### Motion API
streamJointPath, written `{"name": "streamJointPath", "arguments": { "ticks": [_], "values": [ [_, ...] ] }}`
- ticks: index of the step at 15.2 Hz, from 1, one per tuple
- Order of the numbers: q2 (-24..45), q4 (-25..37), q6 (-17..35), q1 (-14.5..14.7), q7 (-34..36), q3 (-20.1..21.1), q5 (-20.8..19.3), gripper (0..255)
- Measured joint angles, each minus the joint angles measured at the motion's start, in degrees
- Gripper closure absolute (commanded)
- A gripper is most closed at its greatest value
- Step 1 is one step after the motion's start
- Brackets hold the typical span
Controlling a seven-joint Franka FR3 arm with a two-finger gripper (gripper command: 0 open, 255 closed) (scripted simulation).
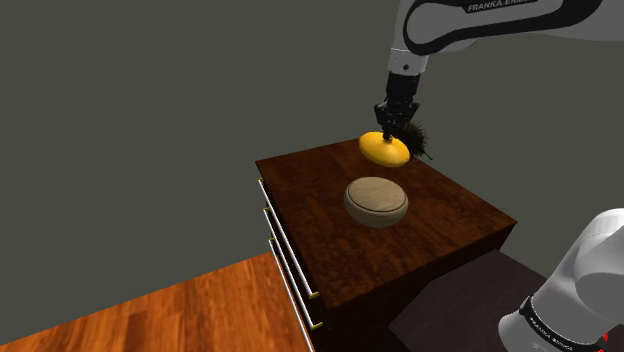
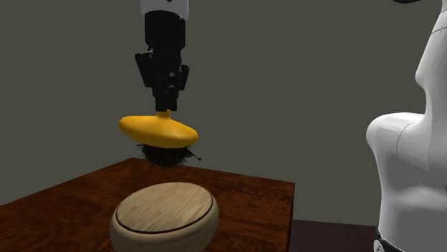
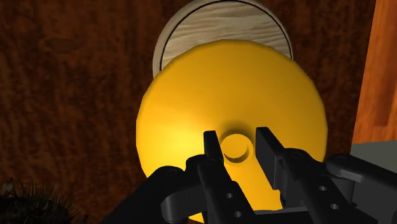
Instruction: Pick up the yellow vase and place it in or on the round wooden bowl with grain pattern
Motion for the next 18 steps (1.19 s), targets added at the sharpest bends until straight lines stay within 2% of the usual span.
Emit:
{"name": "streamJointPath", "arguments": {
  "ticks": [4,18],
  "values": [
    [-2.64,-2.51,0.07,1.54,3.85,2.47,0.51,255],
    [-1.93,-12.44,10.67,1.63,3.44,2.63,0.74,255]
  ]
}}
